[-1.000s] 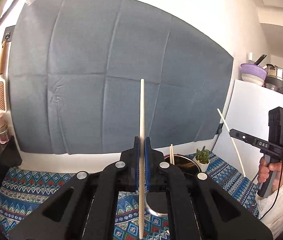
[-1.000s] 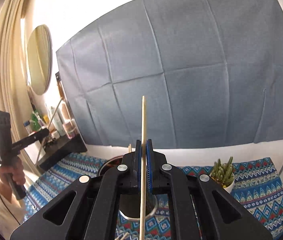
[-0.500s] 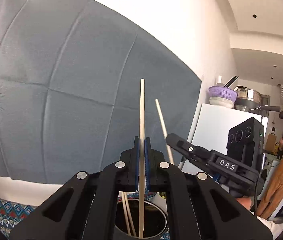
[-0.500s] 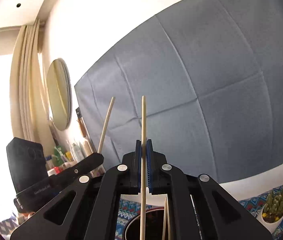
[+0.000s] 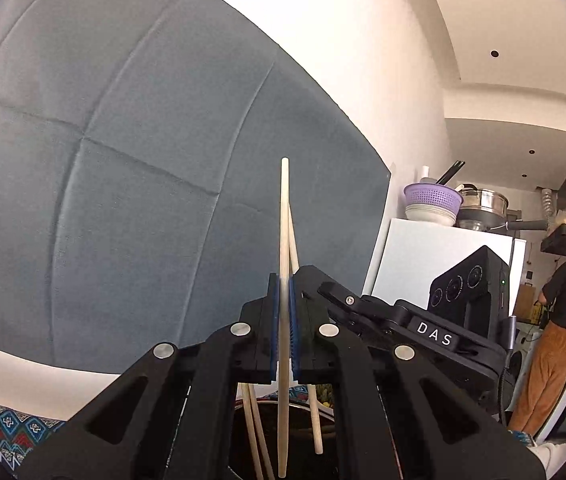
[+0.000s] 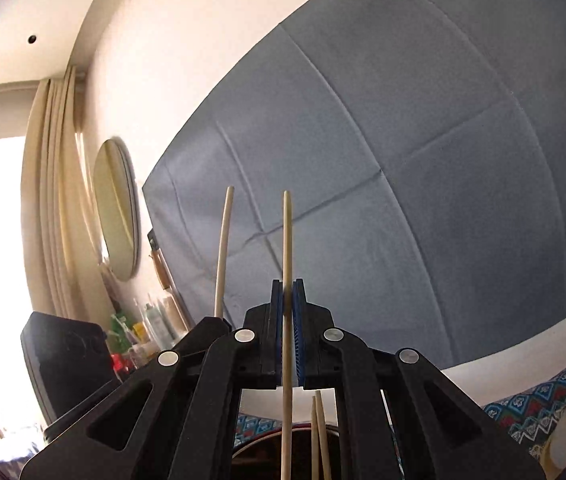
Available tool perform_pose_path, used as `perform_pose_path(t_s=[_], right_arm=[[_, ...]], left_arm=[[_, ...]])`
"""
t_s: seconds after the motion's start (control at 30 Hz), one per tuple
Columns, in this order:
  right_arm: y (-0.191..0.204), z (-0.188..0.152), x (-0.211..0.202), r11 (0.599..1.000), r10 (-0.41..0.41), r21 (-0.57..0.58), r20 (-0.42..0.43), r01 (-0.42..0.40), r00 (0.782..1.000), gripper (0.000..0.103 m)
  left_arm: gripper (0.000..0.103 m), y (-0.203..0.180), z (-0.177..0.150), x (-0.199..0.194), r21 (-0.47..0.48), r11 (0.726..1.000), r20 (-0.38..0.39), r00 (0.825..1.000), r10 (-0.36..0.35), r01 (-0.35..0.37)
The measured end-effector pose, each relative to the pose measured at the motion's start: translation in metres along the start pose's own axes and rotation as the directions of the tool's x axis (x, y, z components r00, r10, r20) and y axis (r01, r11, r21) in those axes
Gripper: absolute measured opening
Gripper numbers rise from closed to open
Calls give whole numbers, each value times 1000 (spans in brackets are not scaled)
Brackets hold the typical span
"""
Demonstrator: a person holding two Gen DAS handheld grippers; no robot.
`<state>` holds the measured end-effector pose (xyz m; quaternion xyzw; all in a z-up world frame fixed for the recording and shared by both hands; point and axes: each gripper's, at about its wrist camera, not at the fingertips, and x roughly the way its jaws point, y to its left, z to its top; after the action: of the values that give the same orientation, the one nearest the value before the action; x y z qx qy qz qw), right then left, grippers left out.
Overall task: Organize utensils
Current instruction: 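Lift both chopsticks and lower them into the black holder, then open both tools to release the chopsticks inside the holder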
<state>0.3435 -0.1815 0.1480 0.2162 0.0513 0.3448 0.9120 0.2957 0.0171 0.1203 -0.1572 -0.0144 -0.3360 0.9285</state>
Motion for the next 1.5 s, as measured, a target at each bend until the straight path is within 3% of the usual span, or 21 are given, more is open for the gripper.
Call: perform_pose_path(t_s=[0.13, 0.3, 0.43, 0.63, 0.83, 0.97, 1.03, 1.07, 1.13, 1.17, 1.2, 1.27, 1.3, 1.37, 1.4, 1.43, 1.5], right_arm=[[1, -10, 0, 999, -13, -37, -31, 12, 999, 5], [3, -22, -6, 996, -41, -87, -100, 32, 994, 5], [4, -29, -9, 989, -84, -137, -182, 59, 980, 5], [17, -37, -12, 966, -157, -245, -296, 84, 942, 5], [31, -37, -2, 947, -263, -291, -473, 133, 841, 5], [33, -32, 7, 953, -291, -248, -578, 176, 762, 5], [32, -30, 11, 949, -312, -229, -616, 215, 723, 8], [33, -30, 14, 949, -314, -225, -631, 219, 709, 8], [36, -27, 14, 944, -330, -240, -655, 227, 680, 9], [38, -25, 12, 939, -344, -254, -653, 233, 675, 9], [40, -22, 10, 933, -359, -267, -644, 242, 676, 12], [44, -14, 1, 927, -373, -276, -624, 252, 687, 41], [46, -10, -5, 923, -383, -286, -608, 257, 696, 47], [50, -2, -15, 906, -416, -322, -573, 274, 706, 63], [50, 2, -21, 900, -428, -334, -562, 279, 708, 70], [51, 5, -26, 890, -447, -350, -547, 292, 708, 84], [56, 8, -35, 866, -486, -388, -508, 315, 711, 88]], left_arm=[[5, 4, -10, 3, -16, 1000, 0, 1000, 15, -15], [5, -1, -18, 2, 34, 999, -50, 998, 38, -36], [5, -4, -22, -2, 78, 995, -102, 992, 77, -69], [5, -12, -20, -6, 167, 979, -210, 965, 154, -119], [5, -19, -14, -6, 249, 951, -329, 908, 260, -182], [5, -20, -9, 2, 265, 941, -461, 830, 316, -211], [6, -23, -7, 3, 278, 935, -498, 799, 336, -219], [9, -24, -5, 4, 287, 932, -517, 784, 344, -219], [34, -28, -2, 4, 311, 921, -533, 760, 372, -233], [40, -31, 0, 3, 326, 914, -532, 752, 389, -242], [47, -33, 2, 2, 334, 910, -531, 749, 397, -245], [54, -35, 5, -3, 345, 903, -528, 742, 413, -257], [62, -34, 6, -6, 348, 899, -524, 740, 421, -265], [66, -36, 9, -13, 355, 894, -517, 739, 432, -274], [72, -37, 10, -17, 362, 889, -511, 737, 442, -282], [79, -37, 11, -20, 367, 884, -505, 736, 451, -289], [84, -40, 12, -29, 367, 880, -496, 738, 458, -301]])
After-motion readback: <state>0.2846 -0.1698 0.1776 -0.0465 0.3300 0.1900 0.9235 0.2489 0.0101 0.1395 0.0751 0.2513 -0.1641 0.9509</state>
